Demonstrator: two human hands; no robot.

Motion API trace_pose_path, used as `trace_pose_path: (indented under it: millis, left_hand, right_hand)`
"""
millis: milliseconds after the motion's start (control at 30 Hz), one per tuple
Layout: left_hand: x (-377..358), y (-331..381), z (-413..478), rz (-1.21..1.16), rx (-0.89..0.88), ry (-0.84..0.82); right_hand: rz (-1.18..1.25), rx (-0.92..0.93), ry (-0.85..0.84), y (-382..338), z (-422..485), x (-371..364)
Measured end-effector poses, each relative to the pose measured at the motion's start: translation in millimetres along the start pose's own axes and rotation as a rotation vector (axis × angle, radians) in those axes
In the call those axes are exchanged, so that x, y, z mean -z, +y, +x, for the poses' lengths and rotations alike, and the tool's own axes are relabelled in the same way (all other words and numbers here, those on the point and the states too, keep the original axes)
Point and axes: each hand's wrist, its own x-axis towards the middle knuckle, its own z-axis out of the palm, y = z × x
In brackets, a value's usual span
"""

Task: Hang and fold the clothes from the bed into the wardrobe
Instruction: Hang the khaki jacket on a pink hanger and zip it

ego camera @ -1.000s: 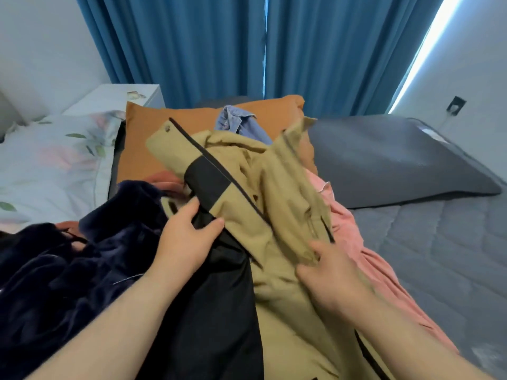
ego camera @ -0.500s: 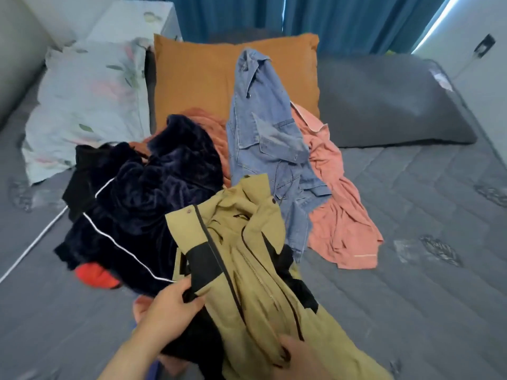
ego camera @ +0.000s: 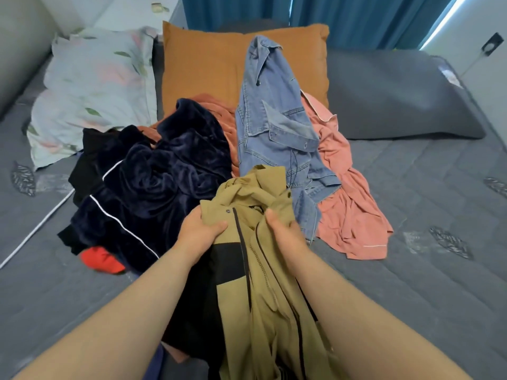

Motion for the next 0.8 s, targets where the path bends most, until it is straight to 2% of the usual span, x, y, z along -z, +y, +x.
trace_pose_path:
  millis: [100,200,333,533,667,800]
  left_hand:
    - [-0.4,-3.4,6.1,-0.105,0.056,0.006]
    - [8.8,-3.7,-6.6,-0.206,0.081,0.009]
    - [37.8,10.6,-42.9,-0.346,0.047,-0.021]
    - [80.2,73.4,-136.0,-0.64,-0.061,-0.092]
    - [113.7,126.8,-196.2,-0.679,-0.263,-0.019]
    - [141.4,184.8,-263.6,-0.594,-0.442,0.15]
  right_hand:
    - [0.15,-0.158,0.047,-13.5,10.5,-8.9]
    - [0.16,-0.187,0.005,-12.8,3.7,8.0]
    - [0.148,0.043,-0.138,-26.1,-38.8,43.6]
    - [0.06,0.354,-0.29,-86.0,-133.7,66.0]
    - [-0.04,0.579,-0.353,-145.2,-207.2,57.6]
    - [-0.061,0.772,-0.442,-204.7,-285.8,43.0]
